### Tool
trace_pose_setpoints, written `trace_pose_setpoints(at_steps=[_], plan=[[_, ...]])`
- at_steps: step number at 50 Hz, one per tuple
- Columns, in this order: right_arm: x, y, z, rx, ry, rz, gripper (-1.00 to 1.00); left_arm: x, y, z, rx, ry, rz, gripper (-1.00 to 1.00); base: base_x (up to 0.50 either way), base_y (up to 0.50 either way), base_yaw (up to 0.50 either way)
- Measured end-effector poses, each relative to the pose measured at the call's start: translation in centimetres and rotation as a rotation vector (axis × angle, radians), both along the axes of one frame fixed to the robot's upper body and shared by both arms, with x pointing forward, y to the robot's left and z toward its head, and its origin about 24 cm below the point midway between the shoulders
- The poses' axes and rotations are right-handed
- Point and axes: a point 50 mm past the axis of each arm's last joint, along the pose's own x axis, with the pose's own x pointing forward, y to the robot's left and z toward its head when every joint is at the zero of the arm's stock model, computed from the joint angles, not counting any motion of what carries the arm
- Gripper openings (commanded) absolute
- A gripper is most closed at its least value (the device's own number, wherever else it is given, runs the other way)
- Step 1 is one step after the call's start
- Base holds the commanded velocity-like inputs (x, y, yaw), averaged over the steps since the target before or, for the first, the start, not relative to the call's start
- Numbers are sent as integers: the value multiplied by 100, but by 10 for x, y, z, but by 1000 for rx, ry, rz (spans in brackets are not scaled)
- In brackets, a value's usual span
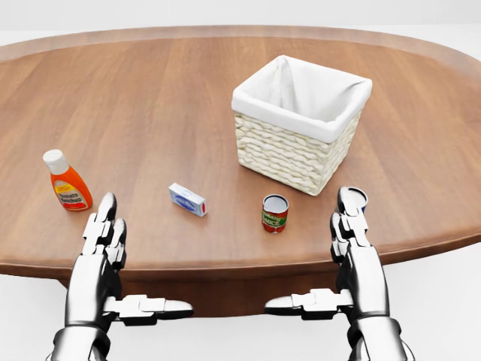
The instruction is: Pick up the ketchup, and put it in the basket.
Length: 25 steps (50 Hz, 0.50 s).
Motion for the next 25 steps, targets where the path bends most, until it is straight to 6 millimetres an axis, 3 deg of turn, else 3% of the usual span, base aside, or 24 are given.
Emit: trace_pose_setpoints(at_steps=[25], plan=[[-7, -3, 8, -49, -13, -9, 100, -9, 7, 8, 16, -15, -4, 100, 0, 0, 0]])
